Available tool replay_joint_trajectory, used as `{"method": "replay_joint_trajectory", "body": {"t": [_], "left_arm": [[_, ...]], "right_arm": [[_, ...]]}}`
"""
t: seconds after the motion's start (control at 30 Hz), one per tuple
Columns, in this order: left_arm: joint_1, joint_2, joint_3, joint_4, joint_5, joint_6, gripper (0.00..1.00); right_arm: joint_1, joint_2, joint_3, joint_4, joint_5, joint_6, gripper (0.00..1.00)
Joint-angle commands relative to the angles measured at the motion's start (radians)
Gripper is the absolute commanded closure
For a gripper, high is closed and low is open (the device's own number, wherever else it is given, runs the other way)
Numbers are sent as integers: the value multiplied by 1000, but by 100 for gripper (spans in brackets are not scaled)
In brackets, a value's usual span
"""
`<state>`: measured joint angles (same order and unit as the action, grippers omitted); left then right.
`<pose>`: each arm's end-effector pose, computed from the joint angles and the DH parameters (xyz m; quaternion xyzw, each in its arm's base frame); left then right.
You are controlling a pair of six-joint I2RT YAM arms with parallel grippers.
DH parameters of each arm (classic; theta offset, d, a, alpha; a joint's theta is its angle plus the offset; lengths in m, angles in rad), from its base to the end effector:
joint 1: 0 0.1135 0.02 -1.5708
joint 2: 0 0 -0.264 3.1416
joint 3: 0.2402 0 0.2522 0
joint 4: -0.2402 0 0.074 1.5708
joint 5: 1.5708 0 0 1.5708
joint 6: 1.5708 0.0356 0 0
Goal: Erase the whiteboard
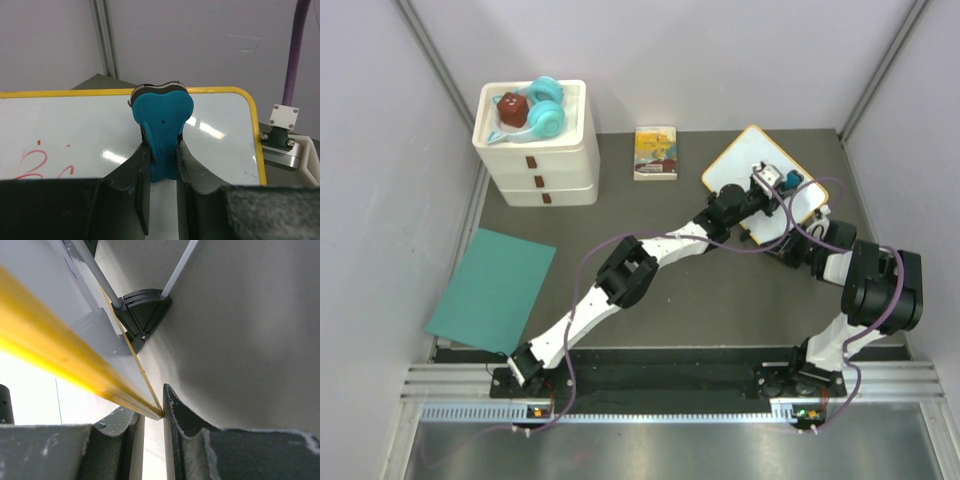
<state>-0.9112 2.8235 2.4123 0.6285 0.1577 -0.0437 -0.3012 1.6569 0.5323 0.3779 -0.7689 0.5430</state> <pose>0.3791 -0.4980 0.1767 0.3181 0.5407 -0.4009 0.6676 0.2706 -0.0581 0.1138 0.2110 0.8364 0.3859 0.3271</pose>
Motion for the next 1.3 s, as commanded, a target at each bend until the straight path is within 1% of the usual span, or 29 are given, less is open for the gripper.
{"method": "replay_joint_trajectory", "body": {"t": [0.0,0.03,0.07,0.13,0.17,0.27,0.33,0.43,0.53,0.67,0.9,0.93,1.0,1.03,1.1,1.13,1.2,1.27], "left_arm": [[-11,-7,16,-51,63,18,100],[-12,-19,13,-84,74,22,100],[-14,-35,-27,-116,77,28,100],[-17,-103,-120,-96,51,34,100],[-15,-125,-222,-81,1,60,100],[11,-173,-320,-49,-44,45,100],[61,-185,-332,-47,-30,-58,100],[110,-193,-344,-41,-27,-88,100],[138,-191,-334,-24,-49,-55,100],[164,-173,-299,13,-34,-68,100],[176,-96,-173,48,-79,-30,100],[179,-72,-124,50,-84,-82,100],[179,-38,-61,37,-20,-129,100],[178,-7,5,22,0,-142,100],[158,7,24,23,3,-127,100],[153,4,19,33,-10,-96,100],[147,8,19,57,-38,-84,100],[147,27,54,74,-44,-81,100]], "right_arm": [[28,10,-12,-99,-9,-20,100],[28,10,-12,-99,-9,-21,100],[28,10,-12,-99,-9,-21,100],[28,10,-12,-99,-9,-21,100],[28,9,-12,-99,-9,-21,100],[28,10,-12,-99,-7,-21,100],[28,10,-12,-99,-9,-20,100],[28,10,-14,-99,-9,-21,100],[28,10,-12,-99,-9,-21,100],[28,10,-12,-99,-9,-21,100],[28,12,-12,-97,-9,-18,100],[28,12,-12,-96,-9,-18,100],[28,14,-12,-96,-9,-18,100],[28,14,-12,-94,-9,-17,100],[28,14,-12,-94,-9,-18,100],[28,14,-12,-94,-9,-17,100],[28,11,-12,-94,-9,-17,100],[28,10,-14,-93,-9,-17,100]]}}
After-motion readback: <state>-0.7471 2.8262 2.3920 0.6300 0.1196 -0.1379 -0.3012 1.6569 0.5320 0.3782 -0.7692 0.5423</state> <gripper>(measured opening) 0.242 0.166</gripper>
